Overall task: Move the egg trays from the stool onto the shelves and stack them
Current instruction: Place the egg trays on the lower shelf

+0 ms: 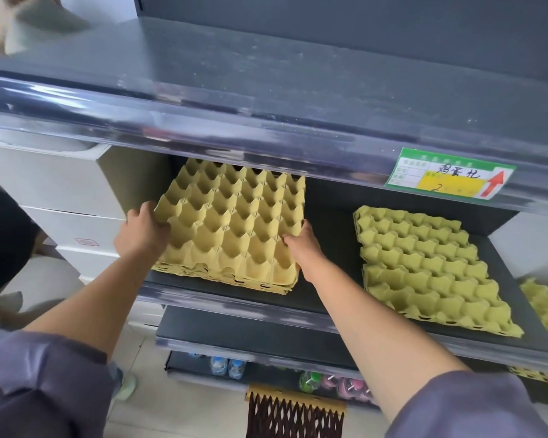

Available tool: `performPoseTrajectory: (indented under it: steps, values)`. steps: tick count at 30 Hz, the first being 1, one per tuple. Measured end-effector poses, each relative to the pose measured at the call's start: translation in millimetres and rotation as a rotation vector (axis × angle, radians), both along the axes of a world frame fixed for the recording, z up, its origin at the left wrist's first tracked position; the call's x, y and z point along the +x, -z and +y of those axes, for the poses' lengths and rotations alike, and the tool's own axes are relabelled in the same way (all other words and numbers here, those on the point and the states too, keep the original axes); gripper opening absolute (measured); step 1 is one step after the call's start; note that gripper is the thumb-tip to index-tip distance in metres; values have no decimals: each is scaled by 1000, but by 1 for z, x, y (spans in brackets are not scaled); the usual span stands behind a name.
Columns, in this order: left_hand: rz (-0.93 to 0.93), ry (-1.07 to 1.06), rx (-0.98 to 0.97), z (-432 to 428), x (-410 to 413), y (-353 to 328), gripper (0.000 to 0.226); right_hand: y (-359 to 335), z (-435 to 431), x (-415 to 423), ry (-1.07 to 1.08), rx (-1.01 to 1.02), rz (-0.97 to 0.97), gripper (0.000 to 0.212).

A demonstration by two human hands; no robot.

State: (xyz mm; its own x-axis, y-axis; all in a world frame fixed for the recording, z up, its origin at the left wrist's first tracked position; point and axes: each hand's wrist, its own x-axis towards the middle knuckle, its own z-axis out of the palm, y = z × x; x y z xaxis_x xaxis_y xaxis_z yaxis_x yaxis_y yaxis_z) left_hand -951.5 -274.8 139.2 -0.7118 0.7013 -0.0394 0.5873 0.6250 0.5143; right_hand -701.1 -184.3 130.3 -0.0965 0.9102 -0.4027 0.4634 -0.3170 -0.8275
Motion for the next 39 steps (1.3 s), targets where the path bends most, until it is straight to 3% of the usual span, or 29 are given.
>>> performPoseTrajectory:
  steps: [2, 6, 12, 20, 31, 39]
  values:
    - [174, 86, 29, 0, 14, -6, 46, -5, -2, 4, -44, 70, -95, 66]
    - [324, 309, 55, 7, 49, -21, 42, -20, -7, 23, -148, 229, -326, 68]
    - [374, 513, 35, 16, 122, -37, 35, -37, -19, 89, -255, 401, -571, 55]
    - [395, 616, 81, 2, 250, -51, 30, -50, -52, 234, -336, 576, -864, 44]
    - [409, 893, 146, 3, 498, -46, 26, -56, -94, 481, -218, 604, -1010, 41]
    - [470, 1160, 227, 61, 641, -42, 24, -44, -74, 605, -95, 540, -1063, 39]
